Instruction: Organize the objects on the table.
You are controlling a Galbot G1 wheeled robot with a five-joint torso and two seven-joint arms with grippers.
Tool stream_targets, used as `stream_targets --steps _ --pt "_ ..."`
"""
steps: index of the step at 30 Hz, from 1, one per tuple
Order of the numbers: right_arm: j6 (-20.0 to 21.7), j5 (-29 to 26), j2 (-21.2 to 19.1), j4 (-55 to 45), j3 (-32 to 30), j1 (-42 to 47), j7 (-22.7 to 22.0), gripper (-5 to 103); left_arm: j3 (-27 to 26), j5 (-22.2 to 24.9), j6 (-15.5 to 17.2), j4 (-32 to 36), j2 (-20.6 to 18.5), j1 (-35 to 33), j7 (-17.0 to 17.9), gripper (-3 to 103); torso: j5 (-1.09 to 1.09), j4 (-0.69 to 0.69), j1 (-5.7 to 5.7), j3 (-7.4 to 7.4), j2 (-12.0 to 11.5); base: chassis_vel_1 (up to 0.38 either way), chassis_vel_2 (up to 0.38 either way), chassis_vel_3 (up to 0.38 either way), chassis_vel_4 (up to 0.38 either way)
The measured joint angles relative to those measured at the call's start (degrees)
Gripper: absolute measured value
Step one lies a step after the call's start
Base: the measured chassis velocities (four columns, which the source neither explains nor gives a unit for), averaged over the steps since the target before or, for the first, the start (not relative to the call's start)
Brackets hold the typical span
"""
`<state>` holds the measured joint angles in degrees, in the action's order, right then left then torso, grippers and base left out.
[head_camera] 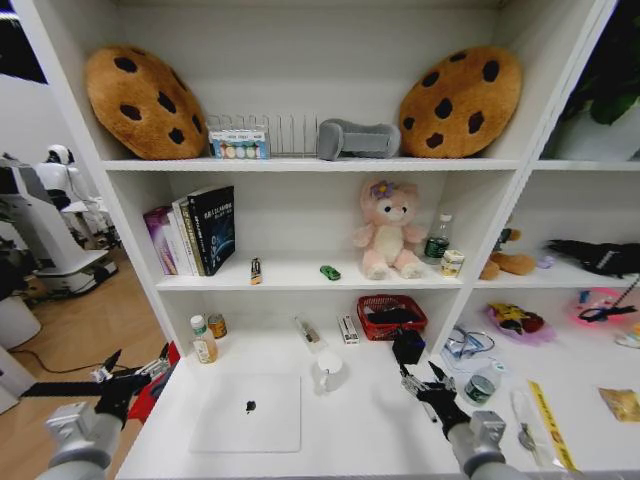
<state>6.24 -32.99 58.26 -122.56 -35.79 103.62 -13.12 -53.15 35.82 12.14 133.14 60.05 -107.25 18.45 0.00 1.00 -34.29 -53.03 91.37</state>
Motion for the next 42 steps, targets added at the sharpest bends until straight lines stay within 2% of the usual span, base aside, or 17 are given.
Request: stream_targets --steps 9,10,14,22,30,42 --pt "-0.25 -2.46 -2.88 8.97 -0.37 -1.69 5.78 85 0.34 -0.74 0.00 -0.31 0.36 0.01 -0.07 100 0.01 0.00 0.00 0.00 0.00 0.000 0.000 0.000 0.000" --pt "0.21 -3.83 -3.69 10.86 -0.16 -2.77 7.81 85 0.36 -0.82 0.00 -0.31 0.44 -0.09 -0.07 100 0.01 0.01 0.00 0.00 0.00 0.000 0.000 0.000 0.000" --pt "1.01 -6.26 -5.74 13.75 1.20 -5.69 10.72 84 0.36 -1.16 0.00 -0.34 0.53 -0.38 -0.10 100 0.01 0.00 0.00 0.00 0.00 0.000 0.000 0.000 0.000" --pt "2.76 -9.24 -7.63 16.38 3.05 -10.91 11.64 84 0.23 -1.35 -0.01 -0.35 0.71 -0.80 -0.10 100 0.00 -0.01 -0.01 0.00 0.00 0.000 0.000 0.000 0.000" --pt "4.69 -11.62 -7.42 16.87 4.08 -11.72 11.28 84 0.05 -1.36 -0.05 -0.43 0.81 -0.95 -0.10 100 0.00 0.02 0.00 0.00 0.00 0.000 0.000 0.000 0.000" --pt "5.17 -12.48 -7.12 18.34 4.11 -11.78 10.19 80 0.12 -1.30 -0.06 -1.05 0.58 -0.57 -0.10 100 0.00 0.00 0.00 0.00 0.00 0.000 0.000 0.000 0.000"
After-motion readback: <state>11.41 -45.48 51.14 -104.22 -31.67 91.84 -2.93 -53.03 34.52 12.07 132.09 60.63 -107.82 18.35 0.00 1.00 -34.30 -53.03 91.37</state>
